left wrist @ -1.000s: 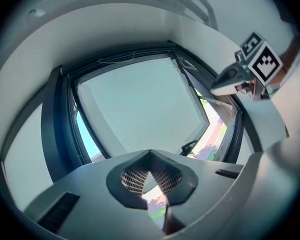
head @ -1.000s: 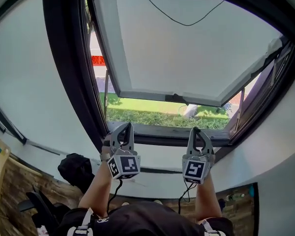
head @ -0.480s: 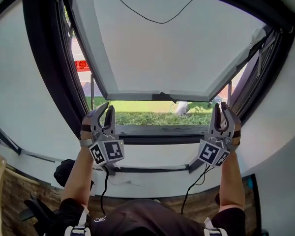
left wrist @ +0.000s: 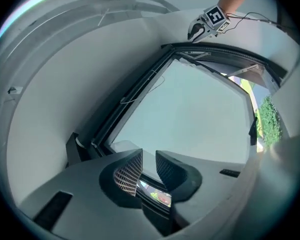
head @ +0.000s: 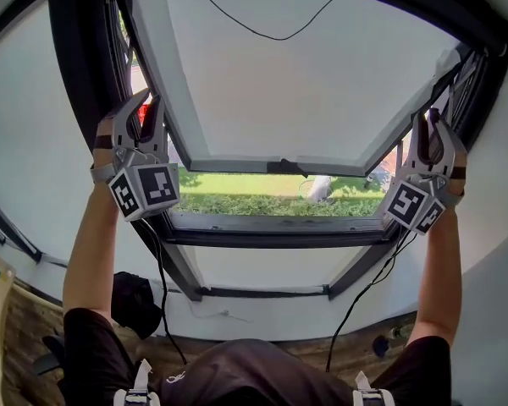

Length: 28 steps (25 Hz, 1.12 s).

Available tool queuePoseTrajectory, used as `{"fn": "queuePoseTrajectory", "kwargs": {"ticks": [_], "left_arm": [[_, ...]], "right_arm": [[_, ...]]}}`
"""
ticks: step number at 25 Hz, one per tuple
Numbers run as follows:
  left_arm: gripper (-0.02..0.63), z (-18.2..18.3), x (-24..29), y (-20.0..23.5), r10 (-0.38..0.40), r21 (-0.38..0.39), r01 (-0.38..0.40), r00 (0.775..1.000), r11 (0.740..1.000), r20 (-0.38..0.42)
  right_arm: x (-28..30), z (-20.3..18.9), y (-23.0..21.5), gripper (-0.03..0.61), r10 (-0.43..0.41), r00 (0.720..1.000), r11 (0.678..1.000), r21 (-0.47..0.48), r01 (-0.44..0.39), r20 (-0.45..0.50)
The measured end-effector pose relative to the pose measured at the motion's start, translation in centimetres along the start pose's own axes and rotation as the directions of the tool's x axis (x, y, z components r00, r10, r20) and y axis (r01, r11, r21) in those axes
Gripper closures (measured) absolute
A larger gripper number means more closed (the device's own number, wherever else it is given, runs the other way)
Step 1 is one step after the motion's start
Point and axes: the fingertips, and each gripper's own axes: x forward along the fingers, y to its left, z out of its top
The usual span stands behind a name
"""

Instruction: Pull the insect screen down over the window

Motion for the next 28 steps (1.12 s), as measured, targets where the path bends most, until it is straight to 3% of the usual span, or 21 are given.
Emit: {"fn": "queuePoseTrajectory", "kwargs": {"ticks": [9,11,15,22,28], "left_arm": [[0.517,2.4,4.7,7.9,0.061,0.22,-0.062,0.998,0.973,0.013],[0.517,2.8,5.7,8.9,0.079,0.296,-0.077,0.997,0.952,0.007],[0.518,4.5,7.8,10.0,0.111,0.461,-0.113,0.993,0.88,0.031],[0.504,6.4,10.8,12.7,0.136,0.425,-0.123,0.991,0.897,0.0],[0.504,5.8,12.1,13.2,0.123,0.398,-0.086,0.99,0.913,-0.067]], "right_arm": [[5.1,-0.2,-6.6,0.497,-0.036,0.999,0.997,-0.062,0.034,-0.026],[5.9,-0.2,-7.2,0.488,-0.025,0.999,0.996,-0.088,0.021,-0.037],[7.5,1.1,-7.6,0.485,0.005,1.0,0.988,-0.152,-0.009,-0.021],[11.4,1.4,-8.6,0.474,0.036,0.996,0.989,-0.137,-0.046,-0.077],[13.3,0.3,-8.7,0.472,0.073,0.988,0.985,-0.144,-0.092,-0.133]]}}
